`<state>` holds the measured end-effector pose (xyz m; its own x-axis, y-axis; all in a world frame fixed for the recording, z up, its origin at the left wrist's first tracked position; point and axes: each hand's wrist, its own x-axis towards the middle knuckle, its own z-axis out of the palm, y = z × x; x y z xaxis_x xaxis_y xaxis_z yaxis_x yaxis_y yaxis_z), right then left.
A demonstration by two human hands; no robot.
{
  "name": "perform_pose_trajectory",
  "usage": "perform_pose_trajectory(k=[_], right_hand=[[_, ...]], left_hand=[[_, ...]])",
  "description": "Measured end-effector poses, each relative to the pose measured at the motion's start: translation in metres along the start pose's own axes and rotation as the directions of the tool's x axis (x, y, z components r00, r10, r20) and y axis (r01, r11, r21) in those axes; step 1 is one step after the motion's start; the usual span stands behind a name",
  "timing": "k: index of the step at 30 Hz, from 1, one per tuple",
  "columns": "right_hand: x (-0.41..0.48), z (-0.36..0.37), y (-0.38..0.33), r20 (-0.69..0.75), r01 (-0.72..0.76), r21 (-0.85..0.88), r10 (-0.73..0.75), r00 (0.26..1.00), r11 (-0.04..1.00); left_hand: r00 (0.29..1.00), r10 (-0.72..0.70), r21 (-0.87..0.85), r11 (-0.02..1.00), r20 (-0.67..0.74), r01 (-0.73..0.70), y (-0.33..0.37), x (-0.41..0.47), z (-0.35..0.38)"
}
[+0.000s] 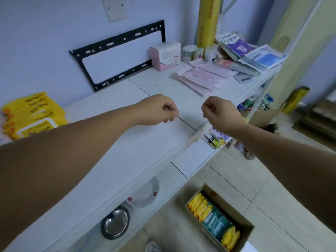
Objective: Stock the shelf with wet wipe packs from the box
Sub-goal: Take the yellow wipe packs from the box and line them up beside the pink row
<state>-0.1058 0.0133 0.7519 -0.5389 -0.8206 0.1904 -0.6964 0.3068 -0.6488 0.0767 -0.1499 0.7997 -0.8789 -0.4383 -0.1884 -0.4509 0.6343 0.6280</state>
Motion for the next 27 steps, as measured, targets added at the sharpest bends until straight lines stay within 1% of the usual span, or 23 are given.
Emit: perform_pose_trajectory(k=[3,4,6,9,11,14,17,20,23,27], right_hand=[[-0.041,-0.044,0.050,-0.108,-0.043,0.006,0.043,0.993,0.999],[-0.054,-0.058,0.067,-0.127,-0.057,0.017,0.059,0.990,0.998],[-0.081,-0.084,0.100,-0.119,-0.066,0.010,0.066,0.991,0.998],[-0.119,-0.106,0.147,-0.052,-0.103,-0.031,0.102,0.993,0.994],[-0.141,-0.110,0.177,-0.003,-0.147,-0.105,0.147,0.989,0.984],[-0.170,-0.103,0.218,0.159,-0.194,-0.170,0.222,0.962,0.966],[-0.198,-0.090,0.252,0.320,-0.232,-0.217,0.294,0.901,0.948],[-0.222,-0.069,0.286,0.438,-0.312,-0.243,0.391,0.809,0.919],[-0.246,-0.038,0.323,0.504,-0.395,-0.288,0.489,0.712,0.872],[-0.274,0.011,0.375,0.564,-0.442,-0.372,0.577,0.591,0.816]], left_hand=[[1.000,0.018,0.009,1.000,0.008,-0.018,0.043,0.021,0.035],[1.000,0.019,0.000,1.000,0.008,-0.019,0.058,0.029,0.050],[0.999,0.041,-0.011,0.999,0.017,-0.040,0.086,0.042,0.084],[0.996,0.076,-0.049,0.996,0.048,-0.074,0.119,0.052,0.142],[0.993,0.068,-0.079,0.995,0.095,-0.061,0.127,0.054,0.182],[0.975,0.014,-0.064,0.998,0.220,0.001,0.122,0.054,0.238],[0.948,-0.062,-0.031,0.997,0.314,0.075,0.106,0.057,0.282],[0.907,-0.128,-0.003,0.990,0.400,0.142,0.089,0.063,0.325],[0.859,-0.181,0.021,0.981,0.479,0.195,0.069,0.069,0.371],[0.800,-0.230,0.066,0.970,0.555,0.233,0.031,0.076,0.439]])
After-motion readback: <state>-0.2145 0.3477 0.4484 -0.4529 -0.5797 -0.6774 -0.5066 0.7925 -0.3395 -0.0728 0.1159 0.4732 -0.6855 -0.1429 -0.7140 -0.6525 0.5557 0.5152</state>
